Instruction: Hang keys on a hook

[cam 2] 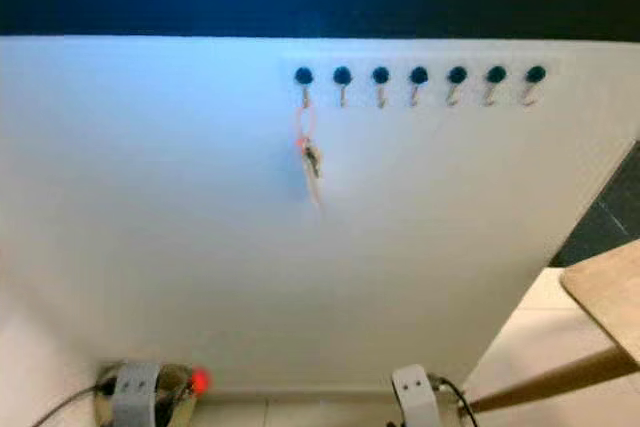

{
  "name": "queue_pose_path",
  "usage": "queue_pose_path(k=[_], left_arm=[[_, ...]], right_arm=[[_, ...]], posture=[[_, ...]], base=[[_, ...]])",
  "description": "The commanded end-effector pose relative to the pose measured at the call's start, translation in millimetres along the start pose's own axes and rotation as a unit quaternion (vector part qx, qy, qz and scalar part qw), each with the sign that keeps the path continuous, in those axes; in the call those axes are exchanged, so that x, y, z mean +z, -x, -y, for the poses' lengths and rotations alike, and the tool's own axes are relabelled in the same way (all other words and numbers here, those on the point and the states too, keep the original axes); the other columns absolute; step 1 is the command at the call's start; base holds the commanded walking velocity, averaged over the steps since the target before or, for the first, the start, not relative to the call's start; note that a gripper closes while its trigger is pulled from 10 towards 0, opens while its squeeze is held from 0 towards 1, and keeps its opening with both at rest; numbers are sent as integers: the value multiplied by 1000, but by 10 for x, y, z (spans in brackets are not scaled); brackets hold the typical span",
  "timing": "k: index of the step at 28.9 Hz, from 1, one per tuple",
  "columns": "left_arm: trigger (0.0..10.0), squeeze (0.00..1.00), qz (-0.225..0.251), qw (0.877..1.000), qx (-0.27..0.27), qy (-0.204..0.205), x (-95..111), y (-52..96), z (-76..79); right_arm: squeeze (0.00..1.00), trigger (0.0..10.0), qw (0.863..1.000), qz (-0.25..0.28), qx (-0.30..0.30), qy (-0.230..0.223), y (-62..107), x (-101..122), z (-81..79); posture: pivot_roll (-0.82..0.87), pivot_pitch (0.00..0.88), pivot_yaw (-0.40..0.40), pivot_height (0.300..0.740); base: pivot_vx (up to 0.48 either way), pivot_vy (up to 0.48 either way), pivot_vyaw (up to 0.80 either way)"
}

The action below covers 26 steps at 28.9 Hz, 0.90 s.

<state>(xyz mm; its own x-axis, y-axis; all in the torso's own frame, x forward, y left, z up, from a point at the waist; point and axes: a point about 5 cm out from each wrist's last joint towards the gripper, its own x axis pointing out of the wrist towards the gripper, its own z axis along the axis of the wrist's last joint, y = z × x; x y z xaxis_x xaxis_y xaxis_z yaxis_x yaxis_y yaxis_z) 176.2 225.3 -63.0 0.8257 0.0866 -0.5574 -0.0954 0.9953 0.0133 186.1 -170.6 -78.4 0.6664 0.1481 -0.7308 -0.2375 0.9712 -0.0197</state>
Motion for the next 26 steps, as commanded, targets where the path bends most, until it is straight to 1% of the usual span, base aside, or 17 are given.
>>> queue_pose_path(k=[1,3,5,12,17,24,25,26], left_arm=[[10000,0,0,1000,3,-1,0,6,-22],[10000,0,3,1000,3,-2,9,4,-23],[10000,0,2,1000,5,-9,18,0,-30],[10000,0,26,999,19,-2,70,5,-53],[10000,0,31,999,24,-2,79,10,-53],[10000,0,31,999,30,-4,55,27,-23],[10000,0,27,999,38,5,46,28,-30],[10000,0,27,999,38,5,46,28,-30]], right_arm=[[0,10000,1000,-10,0,-8,12,-60,-31],[0,10000,1000,-10,1,-8,11,-59,-33],[0,10000,1000,-10,2,-7,9,-58,-39],[0,10000,1000,-10,8,-3,4,-50,-62],[0,10000,1000,-8,11,0,3,-38,-51],[0,10000,1000,-6,12,6,5,-25,-18],[0,10000,1000,-5,12,7,6,-25,-15],[0,10000,1000,-5,12,7,6,-25,-15]], posture=[[91,57,-31,740],[92,59,-31,740],[95,61,-32,740],[106,72,-40,740],[110,77,-45,740],[103,71,-49,740],[102,69,-49,740],[102,69,-49,740]], base=[[-349,0,0],[-349,0,0],[0,0,0],[0,0,0],[0,0,0],[0,-468,0],[0,0,0],[0,0,0]])
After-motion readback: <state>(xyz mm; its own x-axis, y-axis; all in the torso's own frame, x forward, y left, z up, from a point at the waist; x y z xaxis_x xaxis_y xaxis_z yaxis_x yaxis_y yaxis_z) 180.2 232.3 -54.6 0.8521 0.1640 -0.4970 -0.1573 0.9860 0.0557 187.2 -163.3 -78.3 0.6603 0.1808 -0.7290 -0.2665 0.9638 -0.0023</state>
